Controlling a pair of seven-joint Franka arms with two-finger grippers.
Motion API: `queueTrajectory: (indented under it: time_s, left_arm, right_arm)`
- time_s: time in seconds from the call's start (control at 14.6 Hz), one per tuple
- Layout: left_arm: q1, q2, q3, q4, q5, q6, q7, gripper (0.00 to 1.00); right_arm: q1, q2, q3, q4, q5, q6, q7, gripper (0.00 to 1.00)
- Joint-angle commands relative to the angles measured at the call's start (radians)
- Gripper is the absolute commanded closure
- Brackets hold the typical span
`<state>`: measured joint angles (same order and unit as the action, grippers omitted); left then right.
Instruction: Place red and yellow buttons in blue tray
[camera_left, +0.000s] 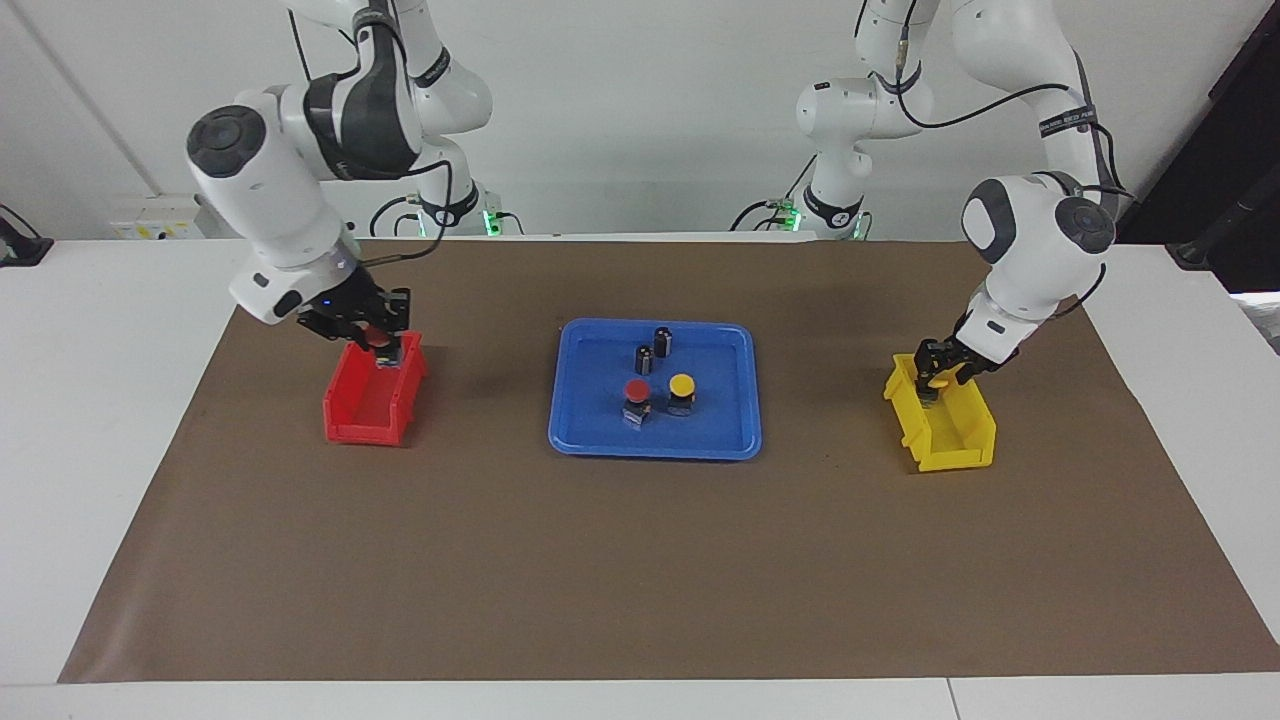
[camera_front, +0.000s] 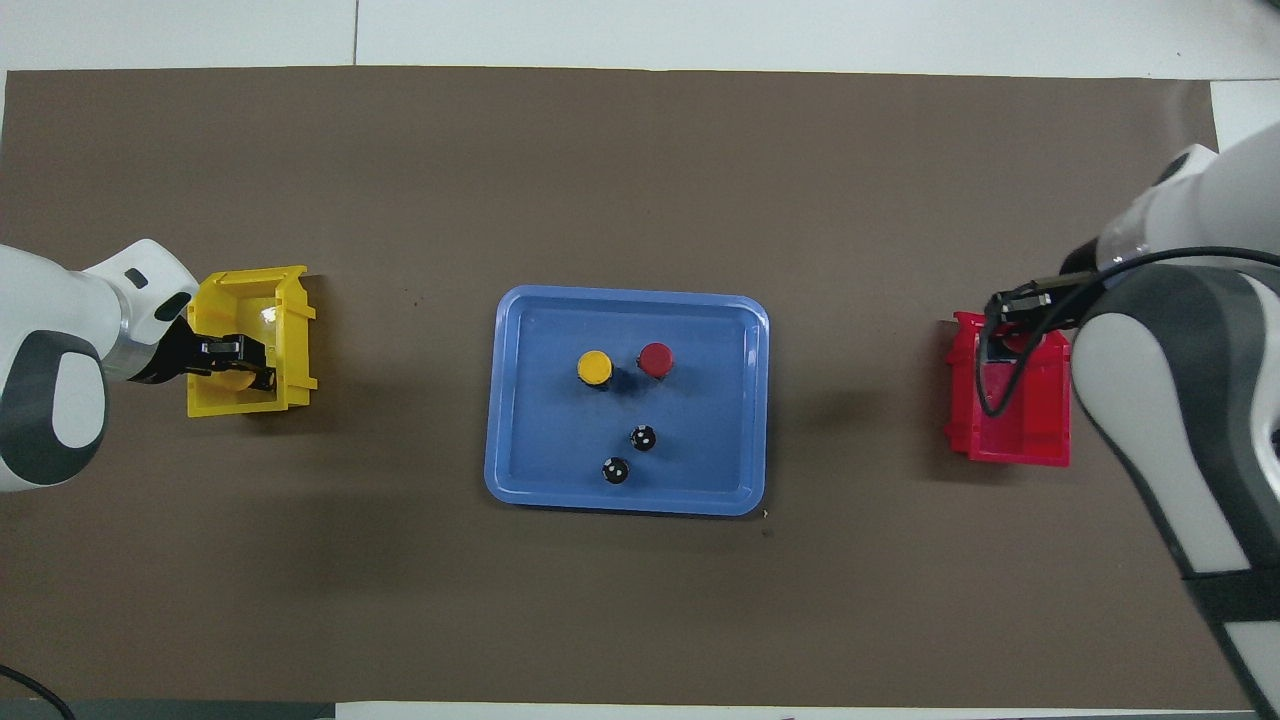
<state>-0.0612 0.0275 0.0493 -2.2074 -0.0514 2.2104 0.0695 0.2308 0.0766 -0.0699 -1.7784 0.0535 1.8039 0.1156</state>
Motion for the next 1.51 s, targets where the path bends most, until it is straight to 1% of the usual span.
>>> queueTrajectory:
  time_s: [0.0,0.07,0.14,0.21,0.27,0.34,0.48,0.55,0.68,0.75,0.89,0.96,1.03,1.16,1.23,1.3,1.44]
  left_arm:
    - [0.012,-0.043,-0.009,-0.061,0.022,0.049,0.009,0.36]
    - [0.012,-0.041,-0.009,-0.061,0.022,0.049,0.009,0.39]
    - [0.014,-0.032,-0.009,-0.061,0.022,0.049,0.007,0.50]
    - [0.014,-0.031,-0.009,-0.061,0.022,0.051,0.010,0.88]
    - [0.020,-0.026,-0.009,-0.054,0.022,0.051,0.009,0.99]
    - [0.024,-0.023,-0.009,-0.037,0.022,0.048,0.007,0.99]
    - [0.024,0.003,-0.009,0.035,0.022,0.005,0.007,0.99]
    - [0.024,0.003,-0.008,0.093,0.030,-0.067,0.007,0.99]
    - [0.026,0.002,-0.009,0.281,0.060,-0.305,0.007,0.99]
    - [0.027,0.002,-0.009,0.357,0.061,-0.393,0.007,0.99]
    - [0.029,0.003,-0.009,0.470,0.061,-0.504,0.007,0.99]
    - [0.029,0.009,-0.009,0.504,0.061,-0.523,0.004,0.99]
    - [0.020,0.014,-0.009,0.499,0.061,-0.502,-0.003,0.99]
    - [0.014,0.009,-0.011,0.456,0.061,-0.437,-0.005,0.99]
    - [0.009,0.012,-0.012,0.443,0.061,-0.417,-0.022,0.99]
    - [-0.018,0.017,-0.019,0.434,0.059,-0.400,-0.069,0.99]
    - [-0.144,0.026,-0.019,0.394,0.058,-0.338,-0.245,0.99]
  right_arm:
    - [0.170,0.092,0.004,0.062,0.003,0.093,0.285,0.82]
    - [0.215,0.127,0.004,0.057,0.003,0.148,0.355,0.82]
    - [0.246,0.150,0.004,0.048,0.002,0.185,0.401,0.81]
    - [0.272,0.169,0.004,0.040,0.000,0.201,0.420,0.80]
    - [0.291,0.190,0.002,0.031,-0.006,0.228,0.441,0.80]
    - [0.294,0.190,0.002,-0.008,-0.009,0.264,0.447,0.80]
    - [0.292,0.189,0.004,-0.068,-0.011,0.340,0.447,0.79]
    - [0.295,0.189,0.004,-0.094,-0.011,0.372,0.447,0.79]
    - [0.294,0.192,0.004,-0.125,-0.011,0.408,0.444,0.78]
    - [0.294,0.193,0.004,-0.128,-0.011,0.417,0.444,0.76]
    - [0.295,0.189,0.004,-0.160,-0.011,0.434,0.444,0.66]
    - [0.295,0.189,0.004,-0.162,-0.011,0.434,0.443,0.55]
    - [0.294,0.189,0.004,-0.162,-0.011,0.434,0.441,0.43]
    - [0.292,0.189,0.004,-0.150,-0.011,0.422,0.441,0.00]
    - [0.282,0.181,0.002,-0.136,-0.011,0.413,0.441,0.00]
    - [0.263,0.163,-0.007,-0.107,-0.011,0.373,0.441,0.00]
    - [0.196,0.121,-0.008,-0.029,-0.012,0.254,0.441,0.00]
